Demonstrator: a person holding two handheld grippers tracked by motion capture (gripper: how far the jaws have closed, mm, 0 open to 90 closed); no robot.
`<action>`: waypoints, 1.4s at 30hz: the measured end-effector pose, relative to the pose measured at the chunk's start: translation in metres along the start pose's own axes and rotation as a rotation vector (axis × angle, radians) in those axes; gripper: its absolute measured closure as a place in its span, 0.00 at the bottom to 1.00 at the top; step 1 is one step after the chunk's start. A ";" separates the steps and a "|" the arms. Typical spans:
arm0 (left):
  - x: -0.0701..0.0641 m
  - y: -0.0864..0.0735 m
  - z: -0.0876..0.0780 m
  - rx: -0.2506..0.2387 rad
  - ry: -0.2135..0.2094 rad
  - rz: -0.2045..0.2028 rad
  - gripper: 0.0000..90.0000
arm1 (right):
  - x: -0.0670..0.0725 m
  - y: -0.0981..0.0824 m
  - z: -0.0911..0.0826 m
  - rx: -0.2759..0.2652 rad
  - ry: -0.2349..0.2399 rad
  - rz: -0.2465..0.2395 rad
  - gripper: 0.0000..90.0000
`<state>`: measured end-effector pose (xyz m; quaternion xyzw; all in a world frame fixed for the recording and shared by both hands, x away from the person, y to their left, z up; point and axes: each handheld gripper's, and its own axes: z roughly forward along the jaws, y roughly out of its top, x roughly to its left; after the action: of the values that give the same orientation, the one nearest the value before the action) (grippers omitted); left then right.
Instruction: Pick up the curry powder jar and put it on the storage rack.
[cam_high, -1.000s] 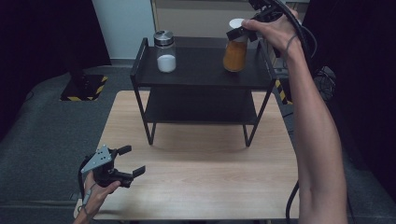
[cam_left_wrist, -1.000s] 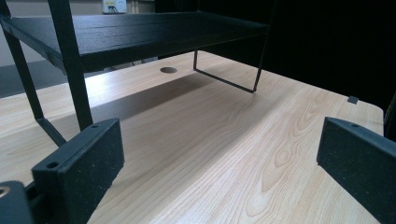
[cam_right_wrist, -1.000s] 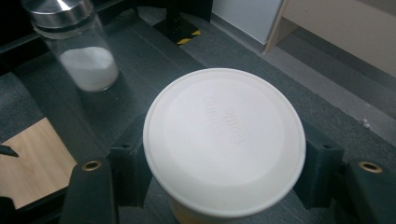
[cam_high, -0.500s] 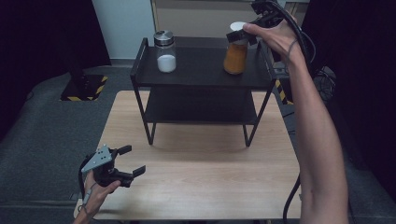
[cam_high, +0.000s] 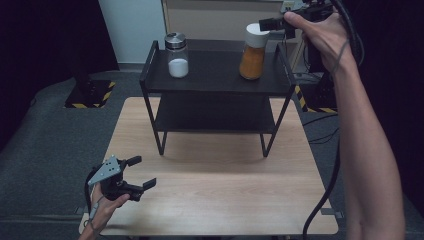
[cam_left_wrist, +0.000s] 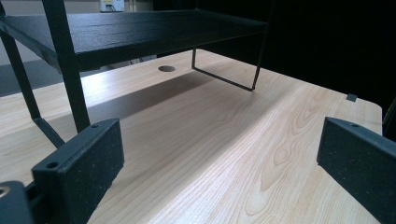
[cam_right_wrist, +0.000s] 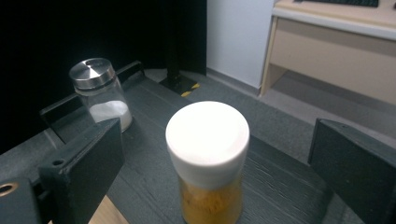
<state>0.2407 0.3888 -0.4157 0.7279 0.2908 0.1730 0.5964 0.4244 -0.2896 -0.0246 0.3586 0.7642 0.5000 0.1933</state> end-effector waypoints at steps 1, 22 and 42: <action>0.000 0.000 0.000 0.001 0.001 0.000 0.00 | 0.000 -0.001 -0.004 -0.003 0.005 0.001 0.05; -0.003 0.000 0.001 0.005 0.008 0.007 0.00 | 0.016 -0.057 -0.065 -0.073 0.059 -0.018 0.05; -0.004 0.000 0.000 0.004 0.013 0.005 0.00 | 0.048 -0.129 -0.069 -0.036 0.146 -0.097 0.07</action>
<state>0.2381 0.3865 -0.4152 0.7288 0.2932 0.1788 0.5924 0.3013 -0.3280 -0.1084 0.2802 0.7836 0.5285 0.1677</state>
